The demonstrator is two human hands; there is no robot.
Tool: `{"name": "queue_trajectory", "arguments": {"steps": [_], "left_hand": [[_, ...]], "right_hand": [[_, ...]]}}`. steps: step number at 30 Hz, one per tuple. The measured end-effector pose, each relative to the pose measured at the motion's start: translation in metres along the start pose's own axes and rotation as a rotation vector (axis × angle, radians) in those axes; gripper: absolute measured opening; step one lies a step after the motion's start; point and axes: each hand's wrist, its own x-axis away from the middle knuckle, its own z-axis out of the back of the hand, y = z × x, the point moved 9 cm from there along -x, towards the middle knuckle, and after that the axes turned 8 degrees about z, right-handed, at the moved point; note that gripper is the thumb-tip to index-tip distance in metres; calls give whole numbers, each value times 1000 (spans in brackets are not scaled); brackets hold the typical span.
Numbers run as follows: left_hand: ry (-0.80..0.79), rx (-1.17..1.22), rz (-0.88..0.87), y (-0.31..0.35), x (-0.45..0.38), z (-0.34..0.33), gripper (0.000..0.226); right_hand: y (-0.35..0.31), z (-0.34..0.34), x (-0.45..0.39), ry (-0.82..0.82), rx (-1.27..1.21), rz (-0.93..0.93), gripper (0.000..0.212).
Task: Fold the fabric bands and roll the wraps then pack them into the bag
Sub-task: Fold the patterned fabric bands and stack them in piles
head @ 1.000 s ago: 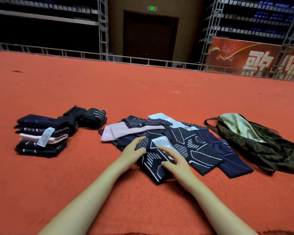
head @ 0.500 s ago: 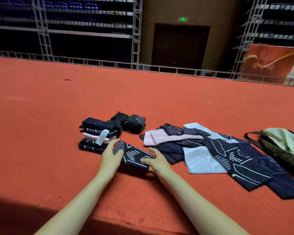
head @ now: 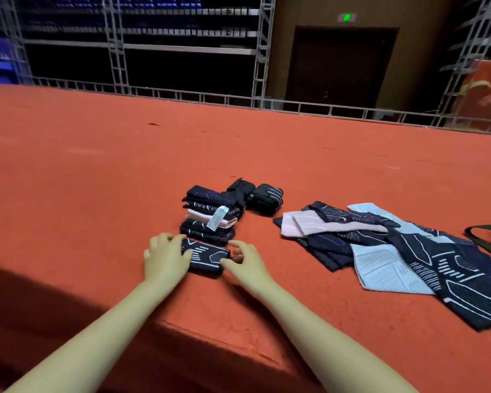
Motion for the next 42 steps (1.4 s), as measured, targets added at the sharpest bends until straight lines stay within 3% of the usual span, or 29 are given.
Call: {"name": "queue_trajectory", "arguments": {"steps": [4, 9, 14, 18, 24, 28, 32, 37, 42], "left_hand": [[70, 2, -256, 55, 15, 7, 37], [-151, 185, -416, 139, 52, -27, 30], [-400, 333, -461, 217, 95, -80, 31], [-468, 416, -406, 267, 115, -114, 39], [-223, 388, -295, 313, 99, -128, 35], [10, 278, -375, 336, 95, -118, 31], [-183, 193, -395, 355, 97, -155, 44], [-362, 776, -387, 361, 102, -138, 31], [-139, 1053, -615, 367, 123, -61, 33]], "right_hand": [[17, 52, 8, 91, 69, 19, 36], [50, 148, 32, 351, 77, -69, 28], [92, 235, 74, 475, 263, -157, 29], [133, 282, 108, 431, 523, -222, 28], [151, 289, 113, 401, 554, -157, 34], [156, 293, 112, 433, 458, -120, 35], [160, 300, 113, 496, 343, -132, 31], [153, 306, 114, 550, 308, -108, 25], [118, 316, 113, 693, 244, 90, 35]]}}
